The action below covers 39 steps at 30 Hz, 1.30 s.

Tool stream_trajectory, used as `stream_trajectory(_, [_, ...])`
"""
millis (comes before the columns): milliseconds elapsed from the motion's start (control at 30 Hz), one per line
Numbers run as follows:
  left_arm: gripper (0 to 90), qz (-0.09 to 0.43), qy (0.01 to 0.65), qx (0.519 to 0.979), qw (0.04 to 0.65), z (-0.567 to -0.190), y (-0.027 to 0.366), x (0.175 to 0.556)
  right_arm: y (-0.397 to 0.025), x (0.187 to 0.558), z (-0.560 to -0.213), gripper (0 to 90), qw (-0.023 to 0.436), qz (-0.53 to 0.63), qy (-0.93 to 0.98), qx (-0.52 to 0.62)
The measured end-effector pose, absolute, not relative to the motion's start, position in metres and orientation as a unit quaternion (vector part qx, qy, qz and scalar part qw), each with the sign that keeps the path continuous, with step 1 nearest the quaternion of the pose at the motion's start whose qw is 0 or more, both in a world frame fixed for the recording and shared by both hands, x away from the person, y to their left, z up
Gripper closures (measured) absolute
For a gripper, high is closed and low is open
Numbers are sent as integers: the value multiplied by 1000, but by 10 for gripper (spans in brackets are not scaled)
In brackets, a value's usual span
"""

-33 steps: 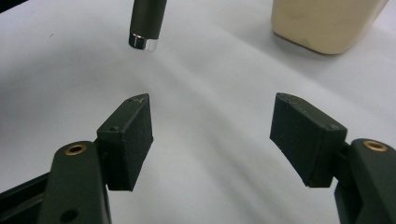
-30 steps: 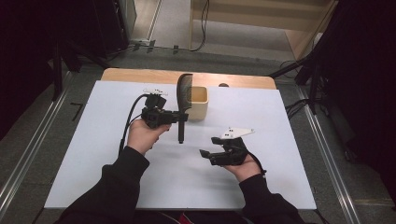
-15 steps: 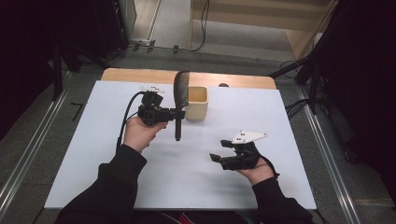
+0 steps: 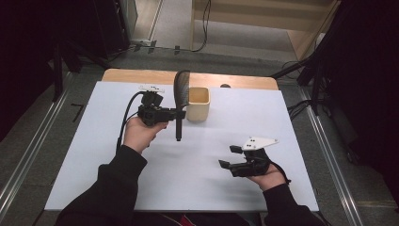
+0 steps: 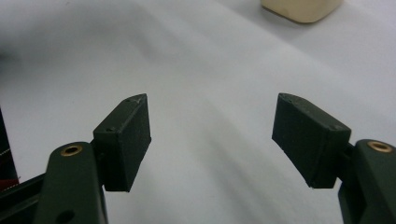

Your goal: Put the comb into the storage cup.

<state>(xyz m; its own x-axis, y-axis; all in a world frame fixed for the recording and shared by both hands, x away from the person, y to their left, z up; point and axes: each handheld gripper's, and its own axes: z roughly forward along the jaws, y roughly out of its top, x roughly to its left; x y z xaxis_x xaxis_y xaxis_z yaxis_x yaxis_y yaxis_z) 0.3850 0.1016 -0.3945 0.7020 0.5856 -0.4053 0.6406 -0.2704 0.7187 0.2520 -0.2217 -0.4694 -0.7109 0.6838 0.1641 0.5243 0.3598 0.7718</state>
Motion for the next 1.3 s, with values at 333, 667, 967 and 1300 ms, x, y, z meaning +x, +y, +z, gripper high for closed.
stream_trajectory(333, [728, -37, 381, 796, 469, -394, 92, 389, -243, 242, -471, 257, 94, 430, 809, 389])
stream_trajectory(667, [728, -27, 368, 803, 467, -381, 78, 394, -253, 236, -472, 257, 96, 427, 807, 396])
stream_trajectory(967, [728, -22, 367, 801, 473, -368, 74, 404, -257, 233, -474, 257, 96, 424, 807, 399])
stream_trajectory(1300, [728, -32, 367, 798, 477, -357, 69, 414, -259, 232, -476, 255, 92, 422, 807, 402])
